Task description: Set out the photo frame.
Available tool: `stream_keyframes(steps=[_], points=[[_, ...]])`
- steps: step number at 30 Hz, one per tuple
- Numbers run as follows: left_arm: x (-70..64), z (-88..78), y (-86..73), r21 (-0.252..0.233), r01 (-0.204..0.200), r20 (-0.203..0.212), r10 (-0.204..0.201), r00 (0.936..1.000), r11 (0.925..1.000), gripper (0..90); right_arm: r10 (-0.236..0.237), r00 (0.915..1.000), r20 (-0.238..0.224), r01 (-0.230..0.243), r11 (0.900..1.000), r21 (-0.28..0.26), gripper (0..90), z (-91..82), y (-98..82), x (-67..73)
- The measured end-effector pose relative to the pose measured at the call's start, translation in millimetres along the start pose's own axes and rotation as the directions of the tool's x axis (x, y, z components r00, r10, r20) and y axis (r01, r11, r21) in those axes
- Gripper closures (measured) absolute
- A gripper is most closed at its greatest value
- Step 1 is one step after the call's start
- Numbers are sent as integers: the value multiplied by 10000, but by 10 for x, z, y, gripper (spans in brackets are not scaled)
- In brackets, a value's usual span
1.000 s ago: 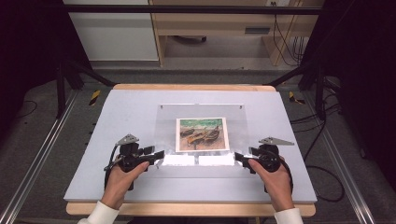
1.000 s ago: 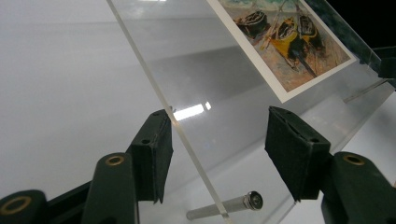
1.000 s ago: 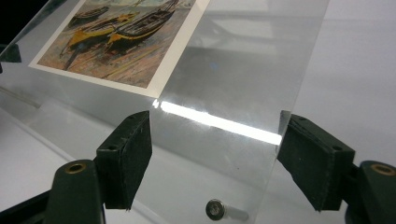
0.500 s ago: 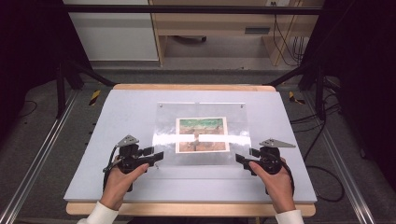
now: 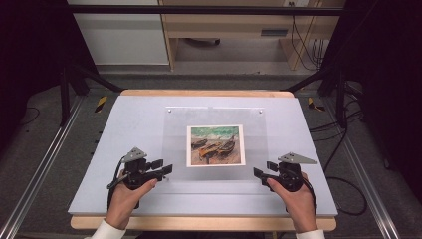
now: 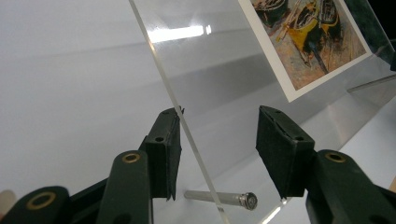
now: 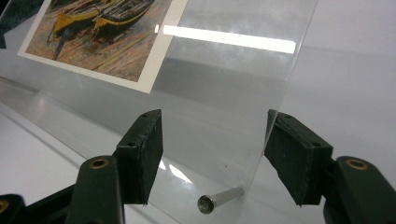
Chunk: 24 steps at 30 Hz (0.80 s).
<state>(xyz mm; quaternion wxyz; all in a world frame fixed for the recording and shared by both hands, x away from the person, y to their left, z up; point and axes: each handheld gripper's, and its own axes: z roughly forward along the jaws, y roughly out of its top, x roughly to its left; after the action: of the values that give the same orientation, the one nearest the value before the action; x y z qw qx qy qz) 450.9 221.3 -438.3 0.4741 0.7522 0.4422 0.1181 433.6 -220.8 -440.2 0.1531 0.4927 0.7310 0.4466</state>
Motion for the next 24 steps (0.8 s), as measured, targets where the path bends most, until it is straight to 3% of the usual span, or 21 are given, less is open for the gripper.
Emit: stream_keyframes(steps=[24], points=[[-94,-103,-82,-175,-34,-263,29,9996,9998,567,-196,9994,296,202,9996,-202,463,-111,-103,67]])
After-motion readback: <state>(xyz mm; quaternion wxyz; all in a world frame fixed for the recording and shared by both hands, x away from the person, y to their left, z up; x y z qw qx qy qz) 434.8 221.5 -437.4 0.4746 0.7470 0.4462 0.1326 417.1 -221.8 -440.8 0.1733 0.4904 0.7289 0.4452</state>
